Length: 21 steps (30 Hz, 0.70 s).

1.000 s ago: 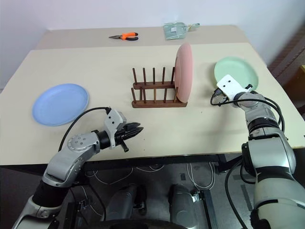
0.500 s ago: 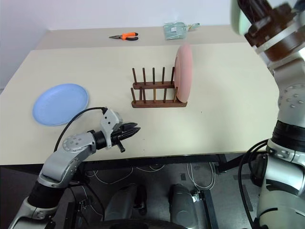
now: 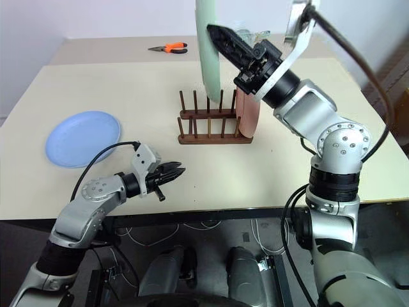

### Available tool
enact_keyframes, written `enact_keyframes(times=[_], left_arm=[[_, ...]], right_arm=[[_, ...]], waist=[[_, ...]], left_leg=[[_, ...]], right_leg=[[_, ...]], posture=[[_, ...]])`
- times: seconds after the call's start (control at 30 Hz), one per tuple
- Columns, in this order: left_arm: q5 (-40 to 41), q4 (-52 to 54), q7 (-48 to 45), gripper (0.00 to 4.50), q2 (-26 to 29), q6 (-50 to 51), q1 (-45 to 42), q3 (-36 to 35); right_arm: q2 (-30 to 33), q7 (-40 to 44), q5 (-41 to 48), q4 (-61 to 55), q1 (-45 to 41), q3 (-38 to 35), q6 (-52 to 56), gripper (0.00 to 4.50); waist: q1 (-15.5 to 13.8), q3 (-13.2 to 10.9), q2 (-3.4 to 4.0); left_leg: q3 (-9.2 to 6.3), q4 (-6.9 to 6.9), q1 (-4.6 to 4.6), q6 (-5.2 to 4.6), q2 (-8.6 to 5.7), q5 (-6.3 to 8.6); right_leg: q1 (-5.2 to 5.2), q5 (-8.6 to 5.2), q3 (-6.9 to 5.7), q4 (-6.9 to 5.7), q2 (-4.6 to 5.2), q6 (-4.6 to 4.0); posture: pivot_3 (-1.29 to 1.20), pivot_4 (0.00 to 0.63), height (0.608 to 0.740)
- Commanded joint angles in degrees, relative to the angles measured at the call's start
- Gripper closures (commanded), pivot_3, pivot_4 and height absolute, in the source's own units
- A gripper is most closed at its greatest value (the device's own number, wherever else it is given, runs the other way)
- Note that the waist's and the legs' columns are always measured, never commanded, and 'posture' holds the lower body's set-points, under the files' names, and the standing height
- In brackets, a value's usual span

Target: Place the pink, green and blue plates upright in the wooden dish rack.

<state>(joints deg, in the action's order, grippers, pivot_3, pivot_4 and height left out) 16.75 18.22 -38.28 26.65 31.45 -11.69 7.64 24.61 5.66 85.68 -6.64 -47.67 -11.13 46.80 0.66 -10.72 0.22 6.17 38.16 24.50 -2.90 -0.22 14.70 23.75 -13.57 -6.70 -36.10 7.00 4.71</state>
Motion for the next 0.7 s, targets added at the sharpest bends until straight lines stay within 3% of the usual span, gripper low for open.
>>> enact_keyframes(times=[0.03, 0.37, 0.4, 0.43, 0.57, 0.67, 0.7], left_arm=[[0.24, 2.88, 0.78, 3.57, -0.01, -0.14, -0.06, -0.68], [0.27, 6.65, 2.70, 3.57, 0.14, 0.48, 3.24, -0.49], [0.83, 6.78, 2.55, 3.57, 0.05, 0.81, 3.46, -0.71], [1.09, 6.92, 2.63, 3.57, 0.01, 1.05, 3.68, -0.95], [3.11, 7.27, 2.69, 1.73, -0.40, 1.82, 3.72, -2.93], [4.97, 6.47, 5.35, 0.17, -1.78, 2.86, 2.13, -7.13], [6.28, 6.22, 6.19, 0.07, -2.42, 3.27, 1.71, -9.10]], right_arm=[[-0.82, 0.27, -2.21, 2.60, -0.94, -0.21, 0.80, 4.45], [-3.08, -1.80, -4.96, 12.10, -3.12, -1.61, 4.42, 4.45], [-3.15, -1.53, -6.47, 12.38, -3.46, -1.39, 4.05, 3.90], [-2.71, -0.03, -9.42, 11.83, -3.89, -0.40, 3.04, 3.66], [1.54, 9.11, -27.55, 6.52, -4.09, 7.96, -4.77, 1.72], [7.42, 16.35, -43.08, 4.65, -3.58, 15.67, -12.51, 1.71], [8.83, 18.09, -46.88, 4.39, -3.41, 17.13, -14.86, 1.71]], waist=[[0.03, 0.00, 0.00], [0.09, 0.00, 0.00], [0.09, 0.00, 0.00], [0.09, 0.00, 0.00], [0.05, 0.00, 0.01], [-0.04, 0.00, 0.00], [-0.03, 0.00, 0.00]], left_leg=[[0.01, 0.00, 0.00, 0.00, 0.01, 0.00], [0.03, 0.00, 0.00, 0.00, 0.02, 0.00], [0.03, 0.00, 0.00, 0.00, 0.02, 0.00], [0.03, 0.00, 0.00, 0.00, 0.02, 0.00], [0.07, -0.01, 0.03, -0.01, 0.02, 0.01], [0.09, 0.04, 0.27, -0.01, 0.01, 0.00], [0.09, 0.05, 0.34, -0.01, 0.01, 0.00]], right_leg=[[0.00, 0.00, 0.01, 0.00, -0.02, 0.00], [0.03, 0.00, 0.04, -0.02, -0.06, 0.01], [0.04, 0.00, 0.04, -0.02, -0.06, 0.00], [0.04, 0.00, 0.04, -0.02, -0.06, 0.00], [0.10, -0.01, 0.07, -0.02, -0.10, 0.01], [0.36, 0.00, 0.09, -0.06, -0.13, 0.02], [0.43, 0.00, 0.09, -0.08, -0.14, 0.02]], posture=[[0.00, 0.150, 0.740], [0.00, 0.150, 0.740], [0.00, 0.150, 0.740], [0.00, 0.150, 0.740], [0.00, 0.150, 0.740], [0.00, 0.150, 0.740], [0.00, 0.150, 0.740]])
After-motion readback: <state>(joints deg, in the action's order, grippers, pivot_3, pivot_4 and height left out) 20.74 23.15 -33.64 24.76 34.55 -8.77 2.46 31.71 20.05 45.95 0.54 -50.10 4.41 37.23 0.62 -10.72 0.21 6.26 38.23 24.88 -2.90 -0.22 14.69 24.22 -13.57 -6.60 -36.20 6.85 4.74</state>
